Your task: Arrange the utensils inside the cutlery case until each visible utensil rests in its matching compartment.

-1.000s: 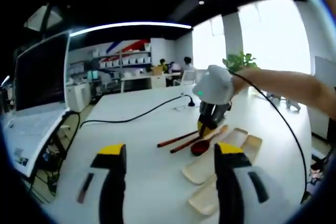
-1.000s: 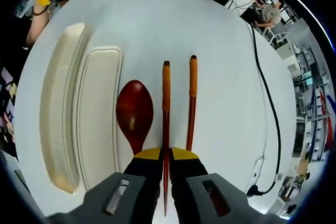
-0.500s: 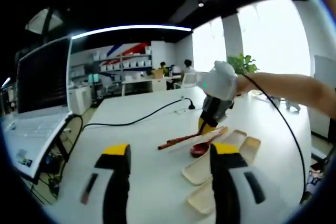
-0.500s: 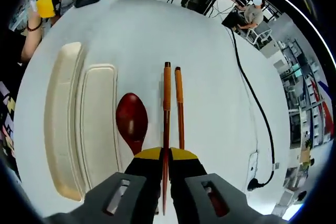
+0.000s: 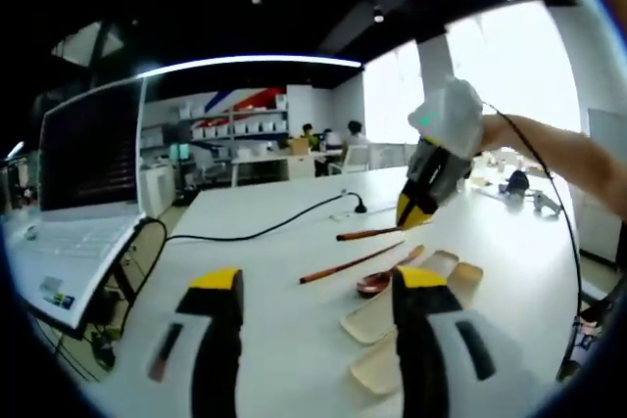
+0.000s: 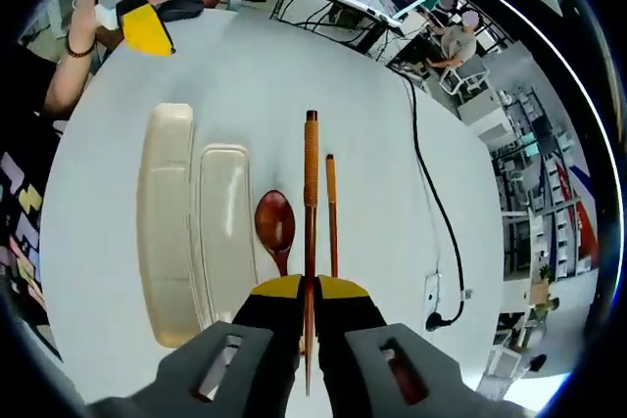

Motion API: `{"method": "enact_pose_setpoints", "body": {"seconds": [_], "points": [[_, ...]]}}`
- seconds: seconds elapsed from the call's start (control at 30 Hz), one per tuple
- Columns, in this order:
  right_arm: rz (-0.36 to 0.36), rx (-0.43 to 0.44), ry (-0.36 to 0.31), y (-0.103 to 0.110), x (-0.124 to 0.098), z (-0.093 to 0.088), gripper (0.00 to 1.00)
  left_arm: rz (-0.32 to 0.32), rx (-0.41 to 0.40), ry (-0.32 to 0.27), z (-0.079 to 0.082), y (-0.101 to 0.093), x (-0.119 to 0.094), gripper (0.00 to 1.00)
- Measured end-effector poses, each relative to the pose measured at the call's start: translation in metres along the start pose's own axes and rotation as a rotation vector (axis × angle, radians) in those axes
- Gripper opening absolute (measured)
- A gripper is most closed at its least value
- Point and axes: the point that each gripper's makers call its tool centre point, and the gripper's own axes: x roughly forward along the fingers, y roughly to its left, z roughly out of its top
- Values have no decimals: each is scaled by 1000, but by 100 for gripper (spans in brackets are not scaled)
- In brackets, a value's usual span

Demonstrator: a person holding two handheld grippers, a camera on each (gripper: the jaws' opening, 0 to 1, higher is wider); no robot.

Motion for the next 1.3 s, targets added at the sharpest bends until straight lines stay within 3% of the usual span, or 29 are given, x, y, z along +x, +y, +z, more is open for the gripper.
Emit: {"method": "enact_pose_setpoints", "body": {"seconds": [0.33,0.67,0.83,1.1,1.3], "points": [[39,-119,78,50,-4,14,1,17,-7,-3,0,9,-5,64],[62,-168,96,85,0,35,1,34,-20,0,-3,15,-9,64],[107,-138,122,100,4,36,1,38,-24,-3,-3,16,-11,64],[166,-168,136,117,18,37,2,34,-24,0,-4,13,-10,64],[188,-159,132,119,24,39,2,30,-25,-1,-4,11,-9,64]]}}
